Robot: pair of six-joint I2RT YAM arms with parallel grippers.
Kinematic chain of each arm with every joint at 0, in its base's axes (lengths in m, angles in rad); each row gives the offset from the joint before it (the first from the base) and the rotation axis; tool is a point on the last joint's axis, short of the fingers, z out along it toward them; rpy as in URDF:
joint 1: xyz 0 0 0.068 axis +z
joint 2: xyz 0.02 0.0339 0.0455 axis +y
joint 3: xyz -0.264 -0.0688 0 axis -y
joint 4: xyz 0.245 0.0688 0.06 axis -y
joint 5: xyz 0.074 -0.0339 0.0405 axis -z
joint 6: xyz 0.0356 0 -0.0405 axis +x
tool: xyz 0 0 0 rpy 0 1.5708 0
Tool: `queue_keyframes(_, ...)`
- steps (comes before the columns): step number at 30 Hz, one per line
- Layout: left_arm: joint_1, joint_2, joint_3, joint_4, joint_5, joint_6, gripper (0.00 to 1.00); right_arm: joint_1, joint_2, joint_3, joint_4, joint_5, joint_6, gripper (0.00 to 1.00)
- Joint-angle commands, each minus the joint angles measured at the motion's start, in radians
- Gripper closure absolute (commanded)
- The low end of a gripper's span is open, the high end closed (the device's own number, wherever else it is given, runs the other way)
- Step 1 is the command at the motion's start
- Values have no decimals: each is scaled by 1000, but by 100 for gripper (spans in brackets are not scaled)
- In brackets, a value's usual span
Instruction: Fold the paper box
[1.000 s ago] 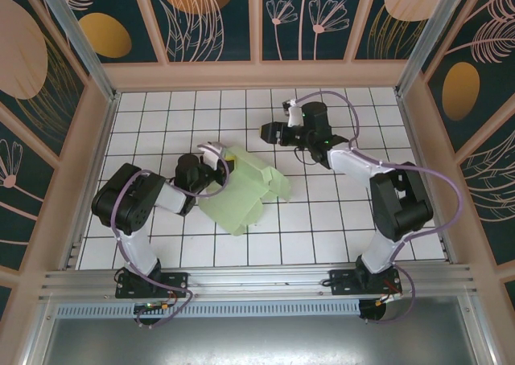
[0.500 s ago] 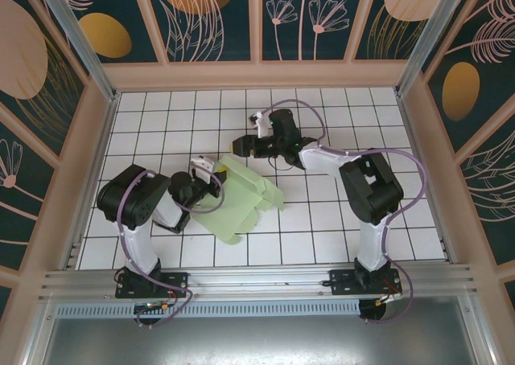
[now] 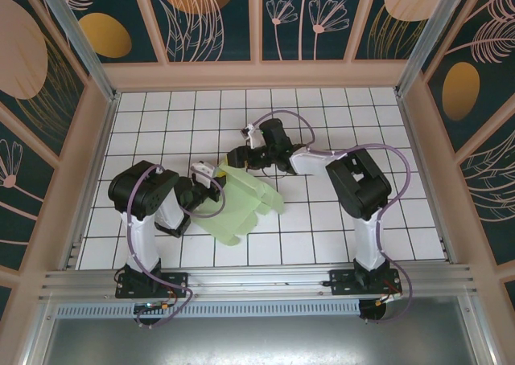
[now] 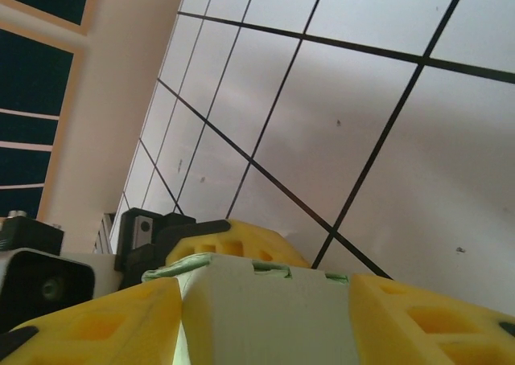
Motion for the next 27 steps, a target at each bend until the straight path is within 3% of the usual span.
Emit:
queue_keyframes(1,-8,-4,15,19,1,7,85,11,33,24,-18,-11,-17,44)
queue_keyframes(8,-8,-22,26,-41,-1,-7,75,19,48,50,-161,82,-126,46)
queue_keyframes(14,-8,-50,20,-118,-20,-11,72,19,54,54,-185,92,-147,46)
queue_keyframes(20,-8,-75,-14,-82,-62,-18,64,19,55,50,-199,94,-160,46)
queue_keyframes(27,-8,-76,33,-135,-56,-34,83,23,43,41,-194,80,-165,46)
